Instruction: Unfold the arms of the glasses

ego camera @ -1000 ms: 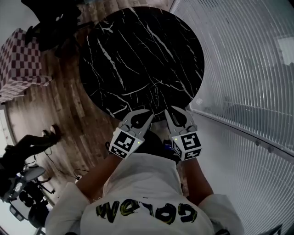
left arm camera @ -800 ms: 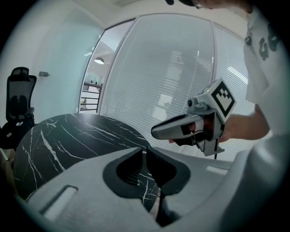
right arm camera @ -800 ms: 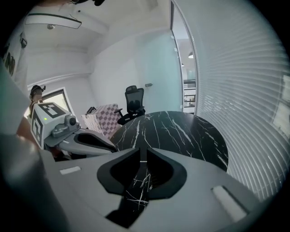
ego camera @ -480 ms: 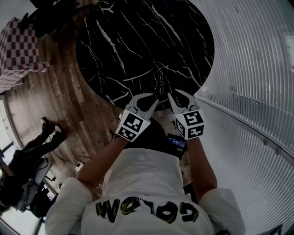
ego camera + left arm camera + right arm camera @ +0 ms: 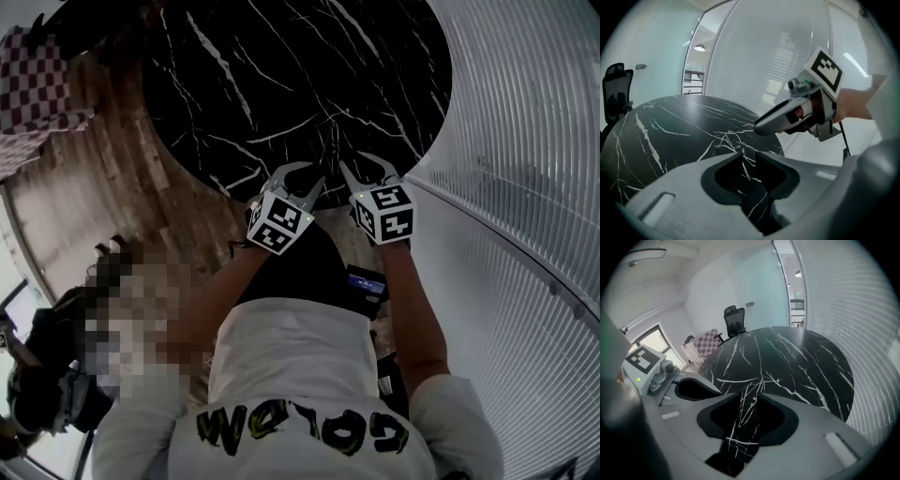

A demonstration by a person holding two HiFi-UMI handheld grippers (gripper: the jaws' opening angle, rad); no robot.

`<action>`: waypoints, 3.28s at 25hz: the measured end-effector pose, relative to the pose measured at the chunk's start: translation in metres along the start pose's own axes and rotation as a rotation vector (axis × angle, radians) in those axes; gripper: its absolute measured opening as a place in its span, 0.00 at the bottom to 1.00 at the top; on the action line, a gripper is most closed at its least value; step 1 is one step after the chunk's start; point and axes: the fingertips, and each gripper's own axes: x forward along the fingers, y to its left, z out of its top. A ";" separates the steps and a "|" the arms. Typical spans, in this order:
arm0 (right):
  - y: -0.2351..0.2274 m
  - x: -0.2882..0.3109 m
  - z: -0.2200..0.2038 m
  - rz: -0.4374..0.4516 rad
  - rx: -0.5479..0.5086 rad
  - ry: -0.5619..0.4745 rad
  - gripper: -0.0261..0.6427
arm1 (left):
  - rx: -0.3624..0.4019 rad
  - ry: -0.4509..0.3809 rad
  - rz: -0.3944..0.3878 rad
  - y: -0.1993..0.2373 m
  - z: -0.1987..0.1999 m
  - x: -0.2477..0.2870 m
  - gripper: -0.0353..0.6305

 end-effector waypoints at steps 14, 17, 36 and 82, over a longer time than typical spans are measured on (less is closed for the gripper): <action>-0.009 0.044 -0.032 0.016 0.047 0.077 0.22 | 0.004 0.061 0.002 0.004 -0.038 0.044 0.20; -0.006 0.048 -0.038 0.020 0.040 0.091 0.22 | 0.006 0.063 0.009 0.002 -0.041 0.046 0.16; -0.007 0.050 -0.041 -0.027 -0.016 0.113 0.14 | -0.008 0.064 0.010 0.004 -0.039 0.043 0.11; -0.025 0.044 -0.044 -0.114 -0.171 0.173 0.08 | 0.049 0.104 0.156 0.082 -0.044 0.009 0.08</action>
